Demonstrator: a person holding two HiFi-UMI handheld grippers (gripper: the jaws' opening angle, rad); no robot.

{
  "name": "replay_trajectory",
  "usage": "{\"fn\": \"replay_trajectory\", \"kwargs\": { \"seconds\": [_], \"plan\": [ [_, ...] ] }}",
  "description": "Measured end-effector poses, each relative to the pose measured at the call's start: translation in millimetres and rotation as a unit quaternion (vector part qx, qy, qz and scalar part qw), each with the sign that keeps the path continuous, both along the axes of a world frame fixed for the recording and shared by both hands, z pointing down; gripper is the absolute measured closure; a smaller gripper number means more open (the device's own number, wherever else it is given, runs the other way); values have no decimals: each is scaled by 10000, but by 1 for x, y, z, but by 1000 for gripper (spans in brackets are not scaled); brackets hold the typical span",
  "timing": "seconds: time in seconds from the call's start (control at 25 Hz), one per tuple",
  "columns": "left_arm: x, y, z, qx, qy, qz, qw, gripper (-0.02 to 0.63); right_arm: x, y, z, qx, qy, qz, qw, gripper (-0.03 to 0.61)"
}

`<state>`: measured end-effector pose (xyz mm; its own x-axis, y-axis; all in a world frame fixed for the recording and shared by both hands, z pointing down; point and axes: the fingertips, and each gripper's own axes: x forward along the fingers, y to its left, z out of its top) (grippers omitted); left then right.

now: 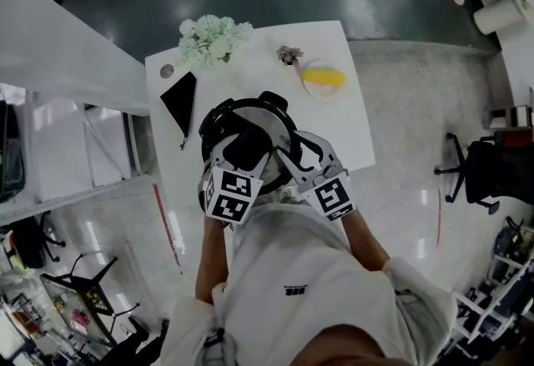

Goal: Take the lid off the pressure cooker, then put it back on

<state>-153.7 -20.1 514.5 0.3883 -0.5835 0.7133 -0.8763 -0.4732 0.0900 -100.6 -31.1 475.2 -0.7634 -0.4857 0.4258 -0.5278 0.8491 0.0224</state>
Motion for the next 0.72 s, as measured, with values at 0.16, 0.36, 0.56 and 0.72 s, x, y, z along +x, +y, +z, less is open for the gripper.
{"fn": "replay_trajectory", "kwargs": {
  "seconds": [0.16, 0.36, 0.56, 0.72],
  "plan": [
    [1, 0, 1, -10, -14, 340, 9994, 324, -4, 0, 1, -7, -9, 51, 10000, 414],
    [2, 1, 1, 3, 7, 630, 9980, 324, -4, -2, 3, -19, 9, 158, 9999, 414],
    [2, 1, 1, 19, 24, 960, 9954, 324, -3, -5, 4, -35, 63, 297, 9995, 414],
    [3, 1, 1, 30, 44, 1189, 9929, 324, -5, -7, 5, -39, 83, 417, 9991, 414]
  ]
}}
